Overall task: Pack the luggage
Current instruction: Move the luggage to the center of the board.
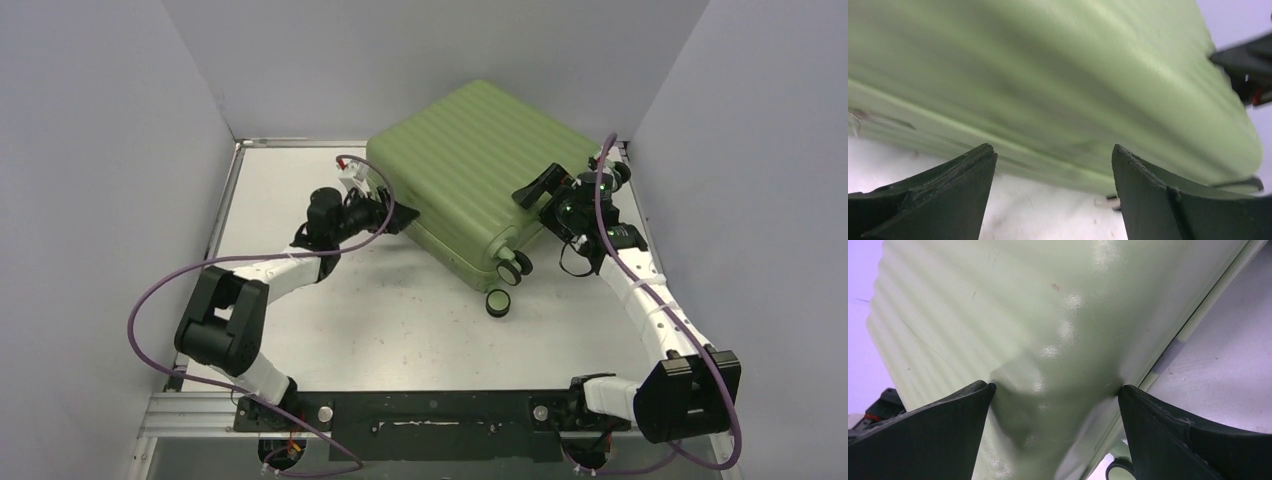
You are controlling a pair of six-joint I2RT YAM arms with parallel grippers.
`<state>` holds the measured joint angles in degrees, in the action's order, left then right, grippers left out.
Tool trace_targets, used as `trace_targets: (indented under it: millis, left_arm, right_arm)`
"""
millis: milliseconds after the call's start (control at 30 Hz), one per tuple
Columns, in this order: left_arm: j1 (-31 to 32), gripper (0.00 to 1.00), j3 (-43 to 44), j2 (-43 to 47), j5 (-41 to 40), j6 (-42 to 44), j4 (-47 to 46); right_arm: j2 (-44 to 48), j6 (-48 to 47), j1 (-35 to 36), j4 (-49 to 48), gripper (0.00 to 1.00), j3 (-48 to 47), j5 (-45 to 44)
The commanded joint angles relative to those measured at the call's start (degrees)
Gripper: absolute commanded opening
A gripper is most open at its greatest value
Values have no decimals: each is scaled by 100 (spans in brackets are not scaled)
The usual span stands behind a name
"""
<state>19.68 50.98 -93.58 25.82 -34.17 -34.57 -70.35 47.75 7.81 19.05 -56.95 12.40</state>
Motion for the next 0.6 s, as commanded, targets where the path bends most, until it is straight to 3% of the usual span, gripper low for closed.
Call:
trace_targets:
  millis: [0,133,333,433,567]
  left_arm:
    - [179,82,-781,885,-77,166,-178]
    - [186,86,-1329,2008,-800,502,420]
    - [6,96,-1151,3480,-2404,1189,1949]
    - [-142,97,-1064,3833,-3075,1206,2180]
    - [-414,97,-644,3556,-3216,1145,2371]
  right_arm:
    - [-759,-1308,789,551,95,-26,634]
    - [-373,-1261,814,706,96,119,120]
    - [982,-1641,1055,882,98,298,-515]
    - [1396,-1985,1257,910,98,350,-204]
    - [1549,-2352,1865,1129,96,362,-143]
